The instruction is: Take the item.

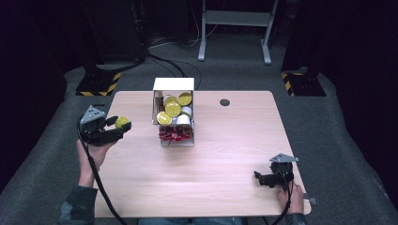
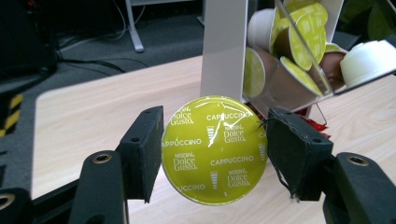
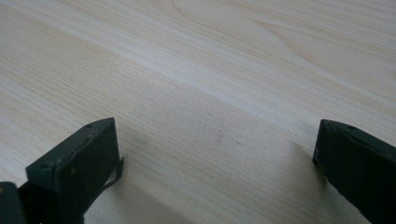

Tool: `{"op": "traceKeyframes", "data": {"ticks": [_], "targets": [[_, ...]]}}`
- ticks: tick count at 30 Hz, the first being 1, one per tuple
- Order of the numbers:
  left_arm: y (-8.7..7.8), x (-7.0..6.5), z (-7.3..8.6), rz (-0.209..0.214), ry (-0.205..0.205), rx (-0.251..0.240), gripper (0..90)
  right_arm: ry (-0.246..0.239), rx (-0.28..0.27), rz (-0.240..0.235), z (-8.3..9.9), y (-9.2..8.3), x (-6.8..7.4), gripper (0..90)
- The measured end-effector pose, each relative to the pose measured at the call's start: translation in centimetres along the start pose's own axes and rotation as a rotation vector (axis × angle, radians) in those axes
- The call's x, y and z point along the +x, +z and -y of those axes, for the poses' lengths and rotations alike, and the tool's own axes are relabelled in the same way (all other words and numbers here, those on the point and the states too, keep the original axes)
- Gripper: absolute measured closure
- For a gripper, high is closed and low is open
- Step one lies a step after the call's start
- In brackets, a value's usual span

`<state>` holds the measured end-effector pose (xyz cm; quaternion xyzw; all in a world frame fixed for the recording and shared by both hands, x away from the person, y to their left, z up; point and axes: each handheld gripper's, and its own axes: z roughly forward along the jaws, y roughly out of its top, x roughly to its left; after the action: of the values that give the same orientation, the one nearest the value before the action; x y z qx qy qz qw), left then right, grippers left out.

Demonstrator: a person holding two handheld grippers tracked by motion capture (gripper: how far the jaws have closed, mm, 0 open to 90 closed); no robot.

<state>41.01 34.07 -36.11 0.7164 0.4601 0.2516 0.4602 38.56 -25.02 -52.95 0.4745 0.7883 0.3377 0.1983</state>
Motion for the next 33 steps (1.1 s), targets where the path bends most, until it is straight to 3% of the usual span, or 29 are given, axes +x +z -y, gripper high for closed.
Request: {"op": "traceKeyframes", "data": {"ticks": [6, 10, 12, 18, 24, 25, 28, 29, 33], "targets": [[0.5, 1.1, 1.1, -0.001, -0.047, 0.021, 38.4, 0.001, 0.009, 0.005, 0.0, 0.0, 0.0, 0.0], [0.8, 1.4, 1.9, -0.014, -0.048, 0.041, 38.4, 0.0, 0.007, 0.006, 0.0, 0.1, 0.0, 0.0], [1.1, 2.0, 2.9, -0.015, -0.075, 0.056, 38.4, -0.001, 0.005, 0.009, 0.0, 0.1, 0.0, 0.0], [1.7, 2.7, 4.1, -0.014, -0.1, 0.075, 38.4, 0.001, 0.003, 0.008, 0.0, 0.0, 0.0, 0.0], [2.8, 3.1, 5.6, -0.023, -0.1, 0.131, 38.4, -0.003, 0.006, 0.008, 0.0, 0.0, 0.0, 0.0], [3.2, 3.2, 6.2, -0.011, -0.113, 0.147, 38.4, -0.001, 0.006, 0.008, 0.0, 0.0, 0.0, 0.0], [3.7, 3.2, 6.7, -0.011, -0.102, 0.179, 38.4, -0.001, 0.007, 0.006, 0.0, 0.0, 0.0, 0.0], [4.2, 3.2, 7.2, -0.004, -0.101, 0.214, 38.4, -0.003, 0.006, 0.006, -0.1, 0.1, 0.0, 0.0], [5.1, 3.0, 8.0, 0.013, -0.11, 0.249, 38.4, -0.005, 0.001, 0.005, 0.0, 0.1, 0.0, 0.0]]}}
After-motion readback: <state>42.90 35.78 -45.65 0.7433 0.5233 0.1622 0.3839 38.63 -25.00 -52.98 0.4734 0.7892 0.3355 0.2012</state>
